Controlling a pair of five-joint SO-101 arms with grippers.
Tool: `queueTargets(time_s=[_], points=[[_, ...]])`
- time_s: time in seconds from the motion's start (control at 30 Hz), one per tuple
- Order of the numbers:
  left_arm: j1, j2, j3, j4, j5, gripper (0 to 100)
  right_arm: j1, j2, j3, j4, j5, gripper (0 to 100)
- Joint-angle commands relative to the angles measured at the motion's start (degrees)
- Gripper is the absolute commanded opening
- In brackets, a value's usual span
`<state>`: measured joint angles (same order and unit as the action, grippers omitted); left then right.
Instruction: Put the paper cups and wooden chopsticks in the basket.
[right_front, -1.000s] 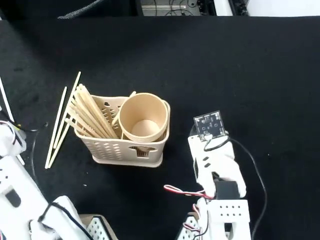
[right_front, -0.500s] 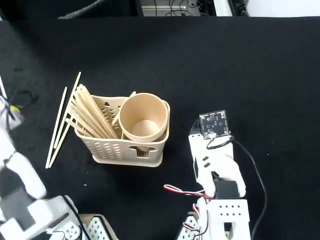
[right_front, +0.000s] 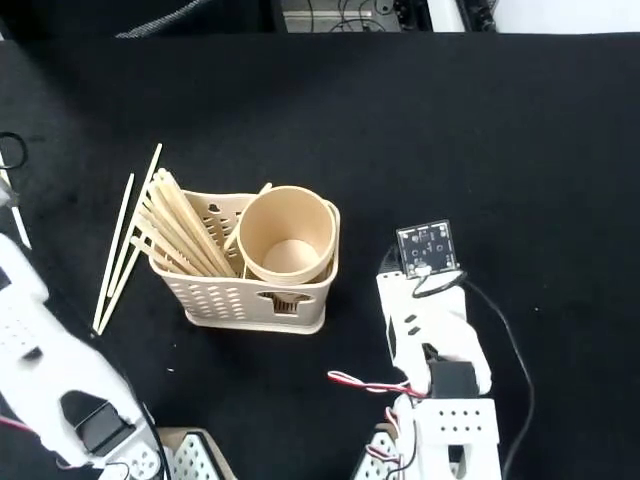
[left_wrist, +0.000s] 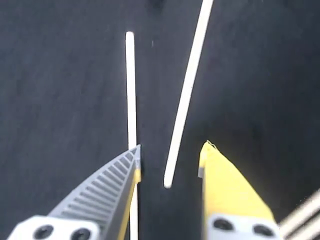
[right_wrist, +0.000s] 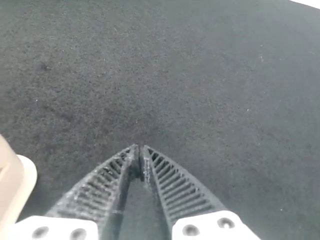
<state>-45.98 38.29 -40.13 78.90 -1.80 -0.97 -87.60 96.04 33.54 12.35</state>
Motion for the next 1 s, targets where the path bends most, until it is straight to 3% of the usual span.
queueTargets(time_s=[0.0,0.13,0.2,0.4,0.67,0.8,0.97], points=[[2.68,13.98,-21.49,0.26,0.62,19,-0.44,-0.57,-3.12,0.00,0.00,1.3],[6.20,27.52,-34.77,0.18,1.14,19,-0.44,-0.57,-3.30,-0.09,0.09,1.3],[7.25,33.93,-39.43,0.44,4.84,19,-0.44,-0.57,-3.30,-0.18,0.09,1.3],[7.25,43.34,-55.43,9.32,9.05,2,-0.44,-0.57,-3.21,-0.18,0.09,1.3],[5.05,32.88,-55.25,17.14,8.62,6,-0.44,-0.57,-3.21,-0.18,0.09,1.3],[0.66,27.16,-55.08,17.23,8.62,12,-0.44,-0.57,-3.21,-0.18,0.09,1.3],[0.22,28.57,-55.16,12.84,8.62,21,-0.44,-0.57,-3.21,-0.18,0.09,1.3]])
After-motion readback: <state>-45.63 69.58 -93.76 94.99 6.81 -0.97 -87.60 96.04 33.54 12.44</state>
